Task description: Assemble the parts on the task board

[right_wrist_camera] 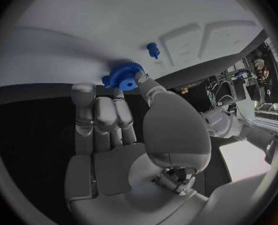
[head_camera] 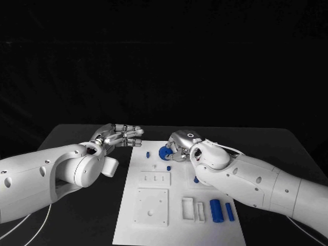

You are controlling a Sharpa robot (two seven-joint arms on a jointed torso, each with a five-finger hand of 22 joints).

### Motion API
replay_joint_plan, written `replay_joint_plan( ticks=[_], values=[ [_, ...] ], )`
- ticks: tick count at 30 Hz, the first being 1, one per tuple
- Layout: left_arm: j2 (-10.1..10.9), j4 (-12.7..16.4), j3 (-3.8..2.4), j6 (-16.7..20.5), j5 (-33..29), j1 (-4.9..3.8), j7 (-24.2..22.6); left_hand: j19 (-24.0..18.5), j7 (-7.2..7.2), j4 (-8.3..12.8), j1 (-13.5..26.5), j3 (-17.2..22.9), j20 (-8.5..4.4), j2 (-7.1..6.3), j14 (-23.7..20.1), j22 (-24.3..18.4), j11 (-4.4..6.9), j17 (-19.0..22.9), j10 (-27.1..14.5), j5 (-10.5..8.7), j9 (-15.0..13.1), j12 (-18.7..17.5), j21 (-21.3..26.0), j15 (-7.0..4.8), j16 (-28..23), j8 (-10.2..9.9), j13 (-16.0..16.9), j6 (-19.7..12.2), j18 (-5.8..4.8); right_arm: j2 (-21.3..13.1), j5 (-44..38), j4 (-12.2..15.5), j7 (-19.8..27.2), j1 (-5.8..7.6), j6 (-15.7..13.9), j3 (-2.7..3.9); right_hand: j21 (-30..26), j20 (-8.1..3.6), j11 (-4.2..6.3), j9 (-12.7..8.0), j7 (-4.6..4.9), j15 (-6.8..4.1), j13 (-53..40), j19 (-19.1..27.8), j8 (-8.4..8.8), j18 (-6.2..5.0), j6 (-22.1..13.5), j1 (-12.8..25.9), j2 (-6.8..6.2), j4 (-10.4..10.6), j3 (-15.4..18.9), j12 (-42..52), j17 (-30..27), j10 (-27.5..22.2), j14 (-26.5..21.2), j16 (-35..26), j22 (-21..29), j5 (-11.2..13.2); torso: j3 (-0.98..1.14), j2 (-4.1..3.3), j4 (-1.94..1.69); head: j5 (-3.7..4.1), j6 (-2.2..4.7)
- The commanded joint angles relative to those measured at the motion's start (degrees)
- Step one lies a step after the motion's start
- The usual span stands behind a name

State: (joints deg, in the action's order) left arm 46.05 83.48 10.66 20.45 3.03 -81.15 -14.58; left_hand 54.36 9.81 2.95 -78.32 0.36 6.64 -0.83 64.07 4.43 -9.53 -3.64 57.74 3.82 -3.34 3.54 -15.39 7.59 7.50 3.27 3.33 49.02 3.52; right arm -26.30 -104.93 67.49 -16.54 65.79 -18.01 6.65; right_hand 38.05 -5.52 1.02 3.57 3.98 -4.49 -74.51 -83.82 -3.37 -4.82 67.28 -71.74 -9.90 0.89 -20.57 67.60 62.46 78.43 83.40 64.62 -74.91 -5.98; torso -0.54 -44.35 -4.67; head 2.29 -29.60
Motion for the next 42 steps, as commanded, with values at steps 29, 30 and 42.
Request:
replay_joint_plan(
  ticks=[29, 30, 42],
  values=[
    [-0.31, 0.04, -0.06, -0.93, 0.10, -0.12, -0.05, -0.38, 0.15, -0.05, -0.10, 0.36, 0.08, -0.24, -0.23, -0.07, 0.10, -0.08, -0.40, 0.25, 0.00, 0.10, -0.04, 0.00, -0.17, 0.07, 0.07, -0.05, 0.37, 3.10, 1.73, -4.08, 0.84, -0.02, 0.01, -0.38, -1.72, -0.15, -0.77, 0.03, 1.18, 0.05, 1.79, -3.08, -0.22, -0.27, -6.84, 5.24, -1.22, 8.92, 7.94, -2.40, -1.02, -1.27, -0.23, -1.27, -1.11, -1.65, 0.08, 0.06, 0.22, -0.63, 0.33],
    [-0.31, 0.03, -0.06, -0.93, 0.11, -0.12, -0.04, -0.38, 0.15, -0.05, -0.10, 0.36, 0.08, -0.24, -0.23, -0.07, 0.10, -0.08, -0.40, 0.25, 0.00, 0.10, -0.04, 0.00, -0.17, 0.07, 0.07, -0.05, 0.37, 3.07, 1.90, -4.10, 0.91, -0.02, 0.07, -0.39, -1.68, -0.12, -0.78, 0.03, 1.24, 0.07, 1.85, -3.09, -0.22, -0.32, -6.87, 6.23, -1.49, 10.33, 7.73, -2.45, -0.95, -1.36, -0.23, -1.26, -1.10, -1.78, 0.09, 0.05, 0.21, -0.63, 0.35],
    [-0.53, -0.29, -0.06, -1.07, 0.12, -0.11, 0.00, -0.39, 0.17, 0.03, -0.02, 0.45, 0.10, -0.20, -0.27, -0.08, 0.05, -0.08, -0.64, 0.27, 0.01, 0.09, -0.07, 0.03, -0.18, 0.07, 0.07, -0.17, 0.40, 2.34, 3.34, -4.31, 1.63, -0.02, 0.81, -0.51, -1.43, -0.07, -0.76, 0.04, 1.16, 0.11, 1.80, -3.08, -0.23, -0.32, -6.48, 5.88, -1.30, 12.74, 8.08, -2.19, -0.71, -1.33, -0.17, -1.26, -1.14, -0.31, 0.15, 0.05, 0.27, -0.51, 0.22]
  ],
)
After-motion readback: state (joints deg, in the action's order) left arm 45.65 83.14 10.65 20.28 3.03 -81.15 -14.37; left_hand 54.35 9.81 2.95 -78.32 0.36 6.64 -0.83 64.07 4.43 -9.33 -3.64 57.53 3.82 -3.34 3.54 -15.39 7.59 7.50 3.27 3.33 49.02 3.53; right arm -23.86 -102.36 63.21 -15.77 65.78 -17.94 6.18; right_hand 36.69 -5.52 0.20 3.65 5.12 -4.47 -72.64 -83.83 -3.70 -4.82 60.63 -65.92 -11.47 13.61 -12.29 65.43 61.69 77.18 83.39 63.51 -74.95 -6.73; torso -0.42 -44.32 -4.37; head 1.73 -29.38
